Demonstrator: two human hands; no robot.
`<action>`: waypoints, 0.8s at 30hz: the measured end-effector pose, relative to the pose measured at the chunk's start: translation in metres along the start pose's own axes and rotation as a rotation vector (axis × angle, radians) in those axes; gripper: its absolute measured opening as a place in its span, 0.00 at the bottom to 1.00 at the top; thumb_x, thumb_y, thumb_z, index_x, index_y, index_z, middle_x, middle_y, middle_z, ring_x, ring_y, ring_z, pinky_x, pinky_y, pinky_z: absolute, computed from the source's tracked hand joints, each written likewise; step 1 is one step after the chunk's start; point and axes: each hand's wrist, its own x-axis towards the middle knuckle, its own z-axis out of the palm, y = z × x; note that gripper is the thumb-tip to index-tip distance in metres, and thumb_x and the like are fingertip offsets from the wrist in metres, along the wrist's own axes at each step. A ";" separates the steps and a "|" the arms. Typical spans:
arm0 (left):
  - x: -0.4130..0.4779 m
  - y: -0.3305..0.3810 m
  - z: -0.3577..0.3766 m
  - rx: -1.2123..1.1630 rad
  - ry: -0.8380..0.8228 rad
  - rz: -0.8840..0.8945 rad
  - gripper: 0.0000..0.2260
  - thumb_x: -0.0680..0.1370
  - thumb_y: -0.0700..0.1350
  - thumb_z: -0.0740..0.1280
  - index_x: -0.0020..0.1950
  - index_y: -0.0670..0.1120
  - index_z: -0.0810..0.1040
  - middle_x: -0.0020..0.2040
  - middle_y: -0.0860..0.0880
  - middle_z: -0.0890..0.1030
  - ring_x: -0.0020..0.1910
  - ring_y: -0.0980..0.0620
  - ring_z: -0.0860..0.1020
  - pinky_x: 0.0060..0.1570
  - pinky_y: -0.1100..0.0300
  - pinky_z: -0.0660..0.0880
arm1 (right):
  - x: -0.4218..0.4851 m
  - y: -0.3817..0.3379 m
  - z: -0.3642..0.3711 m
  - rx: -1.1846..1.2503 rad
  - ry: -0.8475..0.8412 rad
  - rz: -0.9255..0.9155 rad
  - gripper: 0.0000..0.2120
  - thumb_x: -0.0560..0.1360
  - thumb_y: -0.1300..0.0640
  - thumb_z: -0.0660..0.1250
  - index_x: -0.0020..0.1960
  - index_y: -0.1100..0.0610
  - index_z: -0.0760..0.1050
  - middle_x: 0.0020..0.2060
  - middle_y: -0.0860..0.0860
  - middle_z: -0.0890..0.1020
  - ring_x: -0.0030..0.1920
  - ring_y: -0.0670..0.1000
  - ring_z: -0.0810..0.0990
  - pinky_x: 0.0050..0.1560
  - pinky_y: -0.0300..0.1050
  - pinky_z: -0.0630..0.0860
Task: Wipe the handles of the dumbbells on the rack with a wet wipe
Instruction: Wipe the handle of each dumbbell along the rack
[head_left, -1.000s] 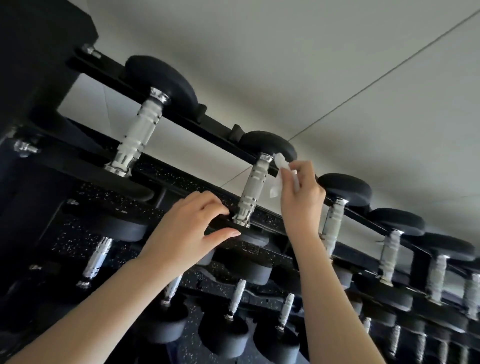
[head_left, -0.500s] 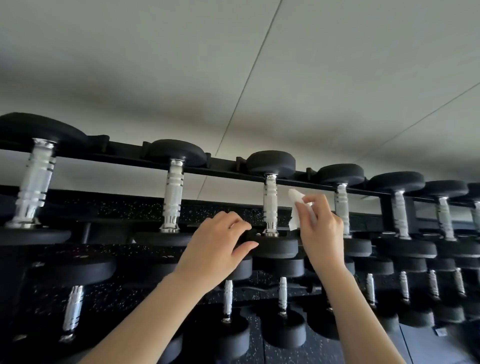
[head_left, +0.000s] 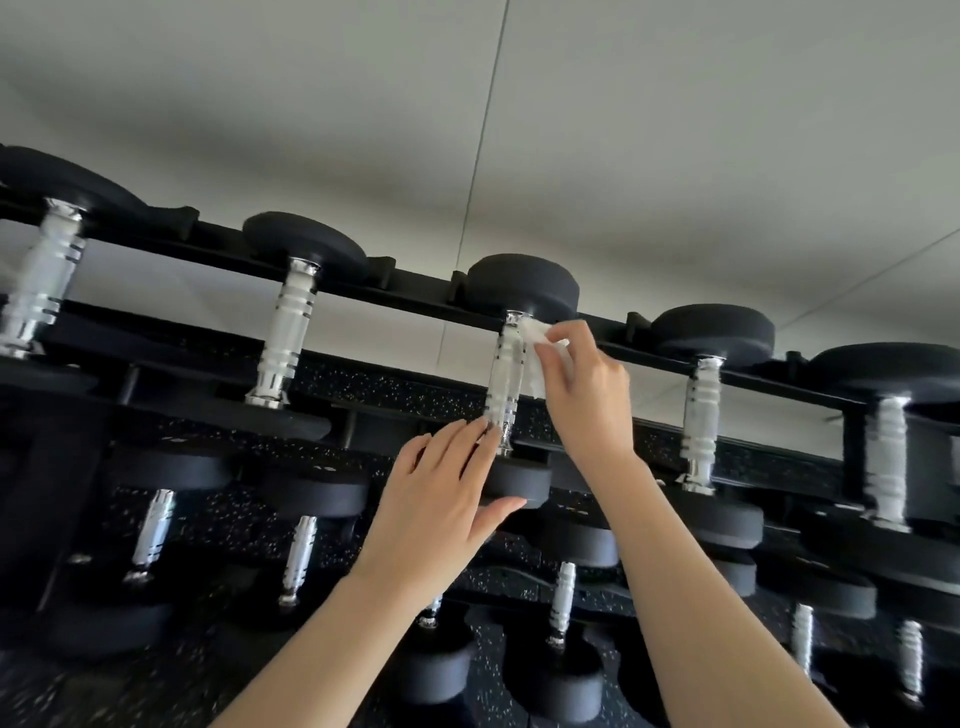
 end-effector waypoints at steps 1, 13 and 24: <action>-0.001 0.002 0.001 0.008 -0.004 -0.019 0.31 0.81 0.63 0.44 0.70 0.43 0.71 0.68 0.47 0.74 0.66 0.48 0.73 0.62 0.50 0.71 | 0.007 -0.001 0.004 0.012 0.017 -0.032 0.06 0.79 0.57 0.62 0.51 0.60 0.71 0.24 0.42 0.65 0.22 0.40 0.63 0.23 0.38 0.63; -0.009 0.002 0.008 0.030 0.076 -0.041 0.27 0.80 0.61 0.52 0.70 0.45 0.70 0.64 0.48 0.76 0.62 0.48 0.75 0.61 0.51 0.70 | 0.015 0.009 0.048 -0.002 0.329 0.002 0.04 0.74 0.60 0.68 0.45 0.59 0.81 0.42 0.55 0.77 0.42 0.53 0.73 0.36 0.41 0.70; -0.010 -0.001 0.012 -0.020 0.127 -0.036 0.26 0.79 0.61 0.54 0.68 0.46 0.73 0.60 0.50 0.77 0.61 0.48 0.74 0.59 0.53 0.68 | 0.018 0.001 0.046 0.336 0.309 0.171 0.05 0.71 0.68 0.69 0.44 0.61 0.81 0.43 0.53 0.80 0.44 0.41 0.75 0.44 0.27 0.70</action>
